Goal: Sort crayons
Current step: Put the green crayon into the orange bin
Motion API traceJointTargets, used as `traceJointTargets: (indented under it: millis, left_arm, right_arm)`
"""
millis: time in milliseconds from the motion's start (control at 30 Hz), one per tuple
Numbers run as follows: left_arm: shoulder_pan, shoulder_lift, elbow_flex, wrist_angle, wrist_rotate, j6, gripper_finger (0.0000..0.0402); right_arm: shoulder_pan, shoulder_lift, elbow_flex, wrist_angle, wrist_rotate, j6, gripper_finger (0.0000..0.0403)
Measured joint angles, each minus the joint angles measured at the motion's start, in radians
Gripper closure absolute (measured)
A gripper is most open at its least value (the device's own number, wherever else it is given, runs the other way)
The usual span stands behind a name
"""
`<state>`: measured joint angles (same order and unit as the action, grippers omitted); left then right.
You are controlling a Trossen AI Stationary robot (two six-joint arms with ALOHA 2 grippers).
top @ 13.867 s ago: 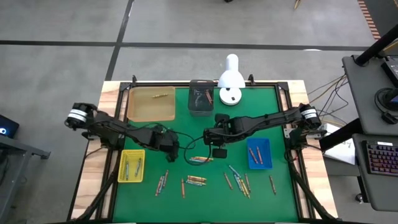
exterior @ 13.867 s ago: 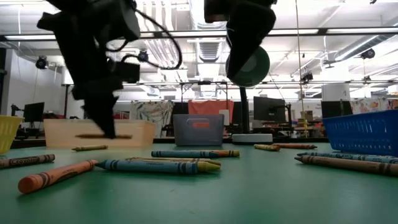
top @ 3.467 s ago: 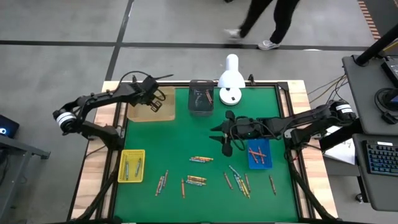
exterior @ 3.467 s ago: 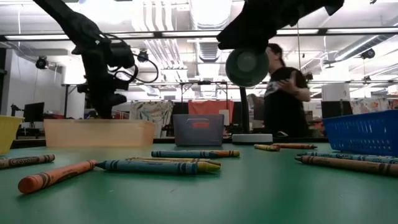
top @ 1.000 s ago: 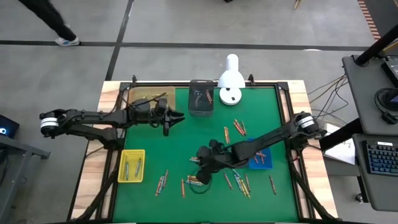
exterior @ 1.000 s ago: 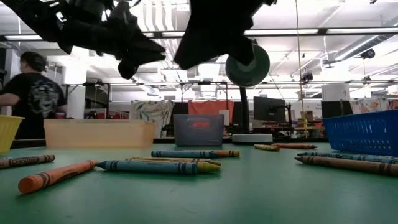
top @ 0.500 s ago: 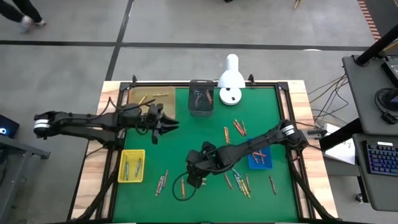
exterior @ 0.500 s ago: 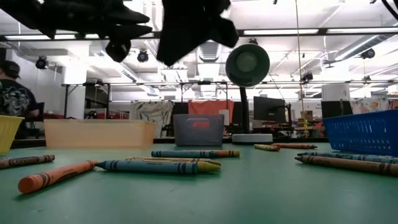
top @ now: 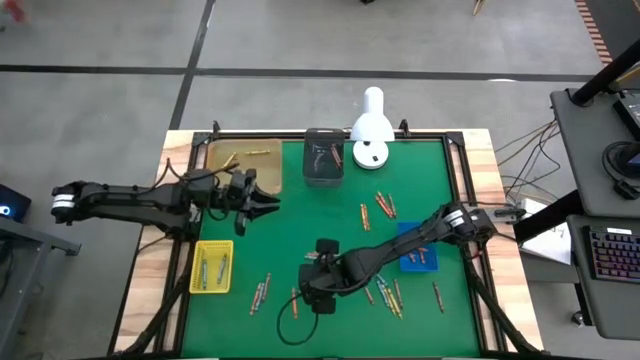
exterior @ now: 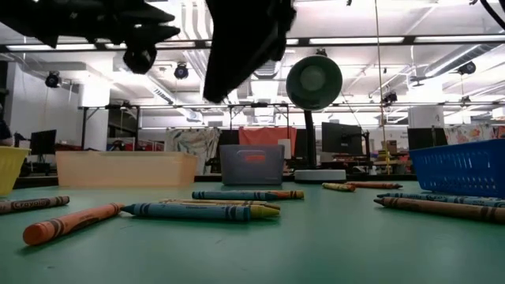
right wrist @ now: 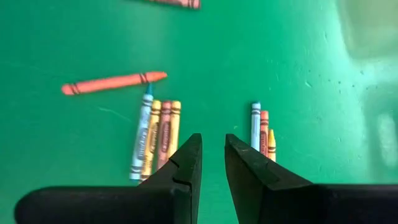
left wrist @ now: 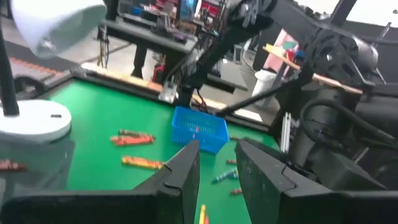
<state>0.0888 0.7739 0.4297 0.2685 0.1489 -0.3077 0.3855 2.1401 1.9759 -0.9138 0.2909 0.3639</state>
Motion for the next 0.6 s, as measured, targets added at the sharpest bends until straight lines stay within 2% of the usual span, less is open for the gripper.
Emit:
traceJointTargets:
  millis: [133,367,600]
  left_arm:
    - [-0.036,0.006,-0.066,0.054,-0.034,-0.025,0.0313]
    - [-0.044,0.032,-0.142,0.213,-0.101,-0.043,0.0313]
    - [-0.044,0.073,-0.139,0.233,-0.115,-0.099,0.0313]
  right_arm:
    - [0.000,0.020,0.000,-0.044,0.028,-0.036,0.0344]
    - [-0.020,0.022,-0.001,-0.292,0.077,-0.076,0.0344]
    - [-0.041,0.022,-0.021,-0.297,0.071,-0.237,0.0344]
